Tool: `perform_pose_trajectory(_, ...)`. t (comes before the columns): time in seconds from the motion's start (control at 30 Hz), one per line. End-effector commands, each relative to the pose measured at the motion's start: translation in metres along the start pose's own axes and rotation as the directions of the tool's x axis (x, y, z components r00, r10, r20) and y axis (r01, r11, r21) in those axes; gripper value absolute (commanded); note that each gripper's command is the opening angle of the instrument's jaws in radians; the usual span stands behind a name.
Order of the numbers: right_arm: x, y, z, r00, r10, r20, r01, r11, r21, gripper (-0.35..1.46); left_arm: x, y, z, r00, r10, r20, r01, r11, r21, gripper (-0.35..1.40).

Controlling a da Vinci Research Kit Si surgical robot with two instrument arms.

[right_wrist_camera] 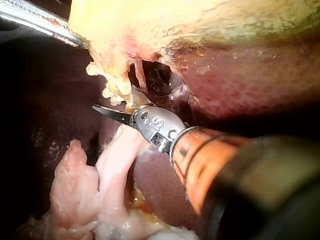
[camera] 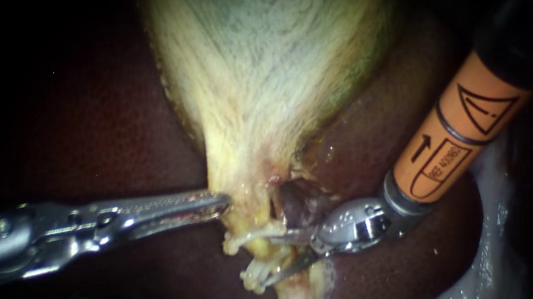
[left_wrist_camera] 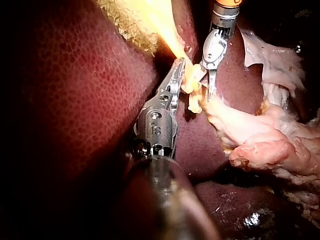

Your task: Go to the cutting position left tube

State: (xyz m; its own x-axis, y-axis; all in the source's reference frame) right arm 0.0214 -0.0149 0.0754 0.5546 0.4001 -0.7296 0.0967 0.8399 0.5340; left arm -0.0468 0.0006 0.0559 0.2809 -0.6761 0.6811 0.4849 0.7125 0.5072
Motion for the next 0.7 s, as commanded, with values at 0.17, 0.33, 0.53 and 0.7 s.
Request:
perform_pose_trajectory(0.17,0.0005,0.0002,0.0014,1.000,-0.016,-0.010,0.017,0.999,0.038,1.35,-0.0001,0.0000,0.0002,1.0000,-0.001,0.000,0.001,1.000,-0.002,-0.35)
perform_pose_trajectory(0.33,0.0011,0.0007,0.0024,1.000,-0.016,-0.016,0.016,0.999,0.034,1.33,-0.0001,0.0000,0.0003,1.0000,-0.001,0.000,0.001,1.000,-0.005,-0.35)
perform_pose_trajectory(0.53,0.0014,0.0012,0.0031,1.000,-0.013,-0.019,0.014,0.999,0.030,1.31,0.0000,0.0000,0.0003,1.0000,-0.001,0.000,0.001,1.000,-0.005,-0.35)
perform_pose_trajectory(0.7,0.0014,0.0013,0.0032,1.000,-0.007,-0.019,0.008,1.000,0.030,1.31,0.0000,0.0000,0.0003,1.0000,-0.001,0.000,0.001,1.000,-0.005,-0.35)
